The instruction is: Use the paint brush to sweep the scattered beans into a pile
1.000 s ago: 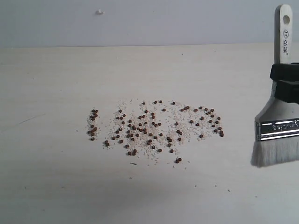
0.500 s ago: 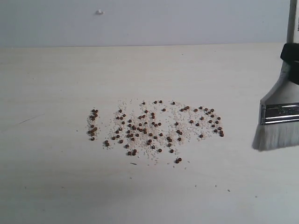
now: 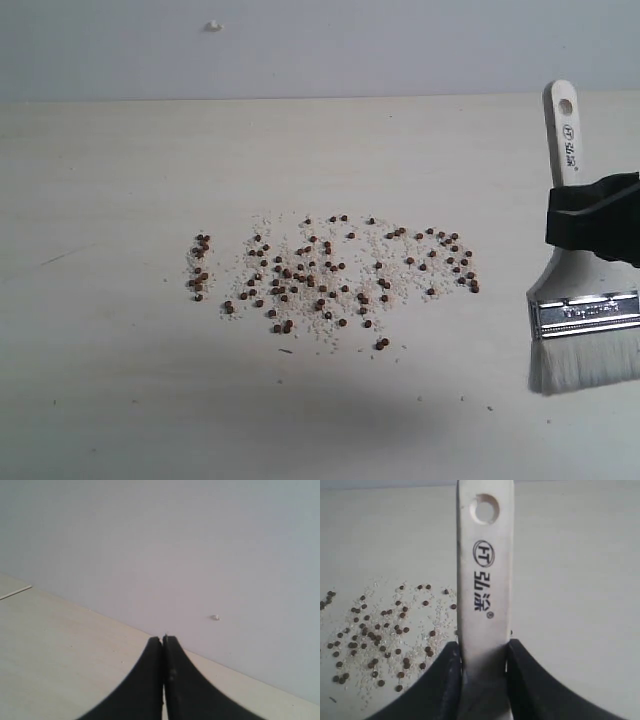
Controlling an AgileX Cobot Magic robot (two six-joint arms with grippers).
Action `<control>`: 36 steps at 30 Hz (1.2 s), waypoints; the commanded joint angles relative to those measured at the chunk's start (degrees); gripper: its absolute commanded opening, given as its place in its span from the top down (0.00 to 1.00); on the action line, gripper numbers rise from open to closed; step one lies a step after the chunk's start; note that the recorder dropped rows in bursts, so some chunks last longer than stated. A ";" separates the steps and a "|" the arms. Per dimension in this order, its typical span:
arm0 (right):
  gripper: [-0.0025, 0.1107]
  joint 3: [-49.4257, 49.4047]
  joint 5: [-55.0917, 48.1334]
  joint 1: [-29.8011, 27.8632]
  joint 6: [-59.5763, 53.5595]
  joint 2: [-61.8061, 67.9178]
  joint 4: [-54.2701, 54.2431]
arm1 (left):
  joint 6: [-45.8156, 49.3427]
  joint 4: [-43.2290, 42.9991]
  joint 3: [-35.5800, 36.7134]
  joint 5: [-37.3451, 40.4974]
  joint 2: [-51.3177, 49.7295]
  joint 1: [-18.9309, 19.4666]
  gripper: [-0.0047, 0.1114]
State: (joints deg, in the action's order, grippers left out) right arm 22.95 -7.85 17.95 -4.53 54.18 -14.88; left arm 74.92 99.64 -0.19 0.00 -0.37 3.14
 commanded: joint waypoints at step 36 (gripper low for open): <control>0.98 0.36 29.19 7.64 1.86 7.24 3.73 | -3.07 0.31 -7.67 12.03 -1.48 -0.24 0.96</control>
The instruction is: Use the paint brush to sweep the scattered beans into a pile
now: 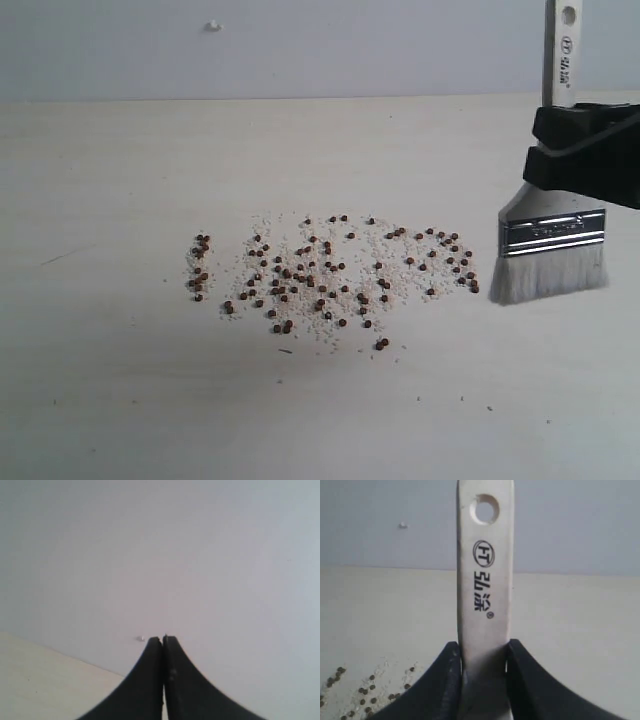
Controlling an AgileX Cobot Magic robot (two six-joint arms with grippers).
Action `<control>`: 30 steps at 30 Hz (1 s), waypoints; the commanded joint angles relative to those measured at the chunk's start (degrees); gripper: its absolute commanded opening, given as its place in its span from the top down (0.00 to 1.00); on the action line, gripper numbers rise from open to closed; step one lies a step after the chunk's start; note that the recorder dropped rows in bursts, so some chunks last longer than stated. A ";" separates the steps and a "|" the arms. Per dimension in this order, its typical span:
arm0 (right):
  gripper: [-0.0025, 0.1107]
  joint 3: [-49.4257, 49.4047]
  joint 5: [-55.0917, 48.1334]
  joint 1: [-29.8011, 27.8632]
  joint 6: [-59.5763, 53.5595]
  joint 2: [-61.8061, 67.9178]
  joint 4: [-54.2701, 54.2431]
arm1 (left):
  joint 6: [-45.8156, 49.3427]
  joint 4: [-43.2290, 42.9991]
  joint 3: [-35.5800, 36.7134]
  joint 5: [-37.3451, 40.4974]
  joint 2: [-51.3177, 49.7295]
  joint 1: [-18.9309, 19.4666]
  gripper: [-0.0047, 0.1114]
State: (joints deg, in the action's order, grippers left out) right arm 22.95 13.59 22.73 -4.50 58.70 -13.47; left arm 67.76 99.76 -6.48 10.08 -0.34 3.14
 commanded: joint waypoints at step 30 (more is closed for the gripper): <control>0.98 9.48 4.41 3.32 7.17 7.60 6.96 | 4.10 -41.96 -57.18 59.88 -74.03 -0.39 0.96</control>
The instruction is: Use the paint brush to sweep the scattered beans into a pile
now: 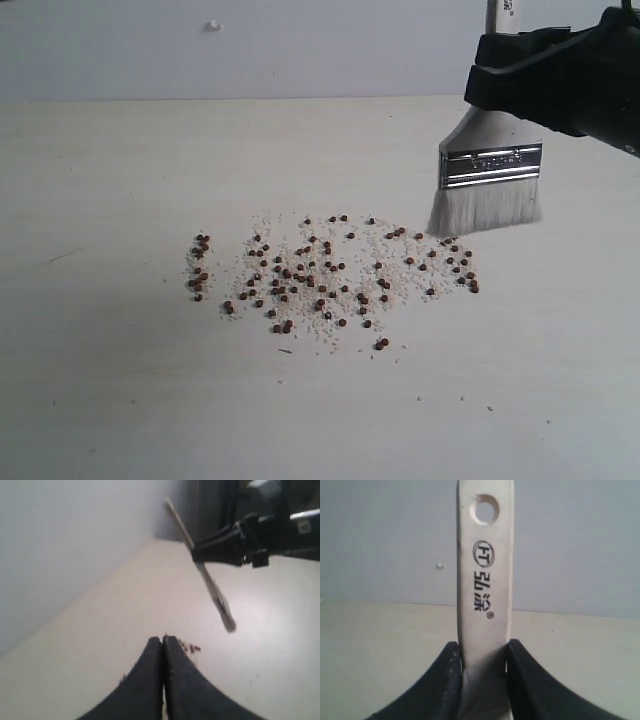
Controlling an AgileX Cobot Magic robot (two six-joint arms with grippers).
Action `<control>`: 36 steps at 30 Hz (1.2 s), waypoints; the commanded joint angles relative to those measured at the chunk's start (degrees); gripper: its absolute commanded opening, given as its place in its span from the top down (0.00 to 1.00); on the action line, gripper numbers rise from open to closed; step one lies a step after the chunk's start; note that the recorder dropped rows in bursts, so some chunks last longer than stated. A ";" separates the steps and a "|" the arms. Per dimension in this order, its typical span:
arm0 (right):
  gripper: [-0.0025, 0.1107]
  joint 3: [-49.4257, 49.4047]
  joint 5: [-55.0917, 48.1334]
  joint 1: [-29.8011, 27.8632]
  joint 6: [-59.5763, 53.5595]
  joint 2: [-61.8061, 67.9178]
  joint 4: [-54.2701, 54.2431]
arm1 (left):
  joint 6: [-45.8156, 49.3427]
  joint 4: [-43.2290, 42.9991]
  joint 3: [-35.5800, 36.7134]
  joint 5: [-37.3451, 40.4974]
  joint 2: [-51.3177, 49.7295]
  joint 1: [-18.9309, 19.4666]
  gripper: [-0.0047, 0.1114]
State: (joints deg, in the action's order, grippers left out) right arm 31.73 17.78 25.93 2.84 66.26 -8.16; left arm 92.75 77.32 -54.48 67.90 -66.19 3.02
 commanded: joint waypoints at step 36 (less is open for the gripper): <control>0.98 0.70 3.68 0.11 13.90 7.27 10.82 | 20.17 8.30 11.98 -53.46 -10.57 -40.90 0.96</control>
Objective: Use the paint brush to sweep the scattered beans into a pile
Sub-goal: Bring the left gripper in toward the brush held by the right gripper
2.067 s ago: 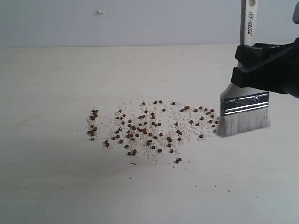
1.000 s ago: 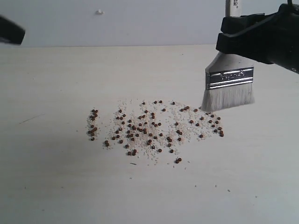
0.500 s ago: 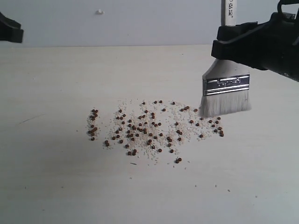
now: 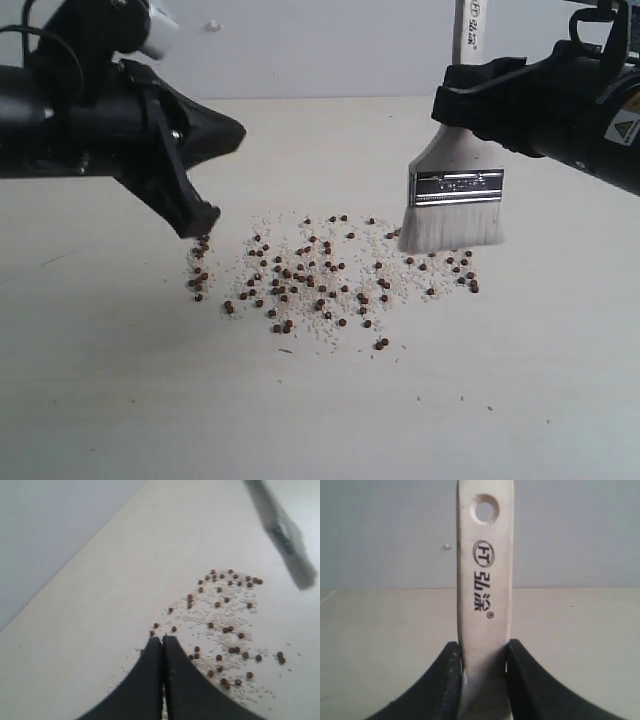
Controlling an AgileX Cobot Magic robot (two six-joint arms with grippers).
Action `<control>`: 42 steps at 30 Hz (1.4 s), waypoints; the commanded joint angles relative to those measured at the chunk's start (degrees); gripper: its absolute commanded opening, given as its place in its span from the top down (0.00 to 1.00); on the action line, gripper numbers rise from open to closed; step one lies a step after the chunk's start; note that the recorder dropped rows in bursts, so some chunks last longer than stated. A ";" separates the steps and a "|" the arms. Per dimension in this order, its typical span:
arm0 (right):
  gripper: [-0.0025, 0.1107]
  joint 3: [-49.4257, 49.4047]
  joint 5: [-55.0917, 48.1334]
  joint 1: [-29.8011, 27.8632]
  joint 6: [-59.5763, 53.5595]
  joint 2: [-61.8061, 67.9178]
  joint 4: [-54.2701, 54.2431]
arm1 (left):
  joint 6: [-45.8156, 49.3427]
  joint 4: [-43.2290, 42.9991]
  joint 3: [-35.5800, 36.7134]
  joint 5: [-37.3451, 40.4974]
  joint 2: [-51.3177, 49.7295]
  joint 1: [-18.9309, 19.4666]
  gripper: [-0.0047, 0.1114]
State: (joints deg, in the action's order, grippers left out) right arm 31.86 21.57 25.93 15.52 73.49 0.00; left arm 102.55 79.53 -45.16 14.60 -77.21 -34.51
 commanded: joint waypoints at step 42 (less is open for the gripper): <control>0.98 3.54 -1.21 0.11 5.81 2.97 6.10 | -87.91 -76.51 0.04 -26.22 -17.51 4.15 0.96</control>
State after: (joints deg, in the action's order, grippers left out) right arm 33.21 20.96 25.93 20.57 75.45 5.68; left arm 9.58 3.54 -47.18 -5.07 -95.03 -27.48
